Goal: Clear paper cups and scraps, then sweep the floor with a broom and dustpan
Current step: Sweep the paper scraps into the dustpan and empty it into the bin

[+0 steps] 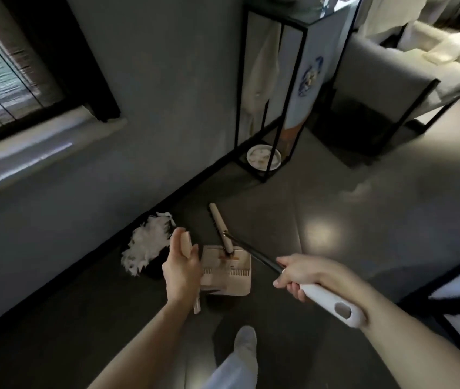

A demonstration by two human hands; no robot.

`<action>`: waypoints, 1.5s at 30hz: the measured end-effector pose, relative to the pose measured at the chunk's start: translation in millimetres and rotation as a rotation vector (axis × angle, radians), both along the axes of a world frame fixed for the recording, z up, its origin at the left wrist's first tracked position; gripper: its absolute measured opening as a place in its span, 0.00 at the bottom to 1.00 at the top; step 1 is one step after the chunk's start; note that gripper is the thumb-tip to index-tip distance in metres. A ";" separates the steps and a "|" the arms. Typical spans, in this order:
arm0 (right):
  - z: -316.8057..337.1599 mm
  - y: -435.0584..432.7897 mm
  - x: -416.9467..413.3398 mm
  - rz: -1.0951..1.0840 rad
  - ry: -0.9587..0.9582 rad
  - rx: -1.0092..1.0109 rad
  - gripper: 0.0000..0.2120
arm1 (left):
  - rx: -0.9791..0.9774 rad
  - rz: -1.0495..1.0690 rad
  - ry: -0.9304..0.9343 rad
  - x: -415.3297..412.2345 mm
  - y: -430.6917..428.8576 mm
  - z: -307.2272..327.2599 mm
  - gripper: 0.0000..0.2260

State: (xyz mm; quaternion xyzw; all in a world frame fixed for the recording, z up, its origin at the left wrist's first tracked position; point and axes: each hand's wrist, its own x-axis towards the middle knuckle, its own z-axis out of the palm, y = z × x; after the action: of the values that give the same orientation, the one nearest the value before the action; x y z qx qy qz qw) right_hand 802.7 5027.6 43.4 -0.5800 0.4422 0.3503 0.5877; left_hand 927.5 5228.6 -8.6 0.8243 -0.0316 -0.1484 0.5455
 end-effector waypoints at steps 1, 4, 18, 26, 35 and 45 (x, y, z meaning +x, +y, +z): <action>-1.6 -16.1 12.6 0.017 0.011 -0.010 0.32 | 0.018 0.026 0.005 6.0 -9.4 -1.6 0.16; -6.9 -62.0 53.1 0.091 0.056 -0.014 0.34 | 0.024 0.112 0.025 21.4 -32.0 2.3 0.15; -27.8 -233.2 275.1 0.750 0.046 -0.027 0.31 | 0.099 0.753 0.085 62.7 -166.3 -17.8 0.17; -27.6 -242.0 383.8 1.060 0.056 -0.108 0.23 | 0.194 0.995 0.061 82.1 -220.4 -13.4 0.15; -40.5 -210.5 480.3 1.215 0.120 -0.143 0.20 | 0.116 1.129 0.097 141.2 -240.8 -16.8 0.17; -74.4 -164.0 544.2 1.525 0.043 -0.175 0.24 | 0.208 1.143 0.125 163.9 -250.1 -16.3 0.16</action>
State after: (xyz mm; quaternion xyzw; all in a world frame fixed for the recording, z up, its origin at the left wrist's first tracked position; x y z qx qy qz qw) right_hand 1346.9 4863.6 -30.9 -0.7619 -0.0426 0.6337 0.1268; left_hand 1091.4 4978.6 -24.9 0.7495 0.4649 0.1189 0.4560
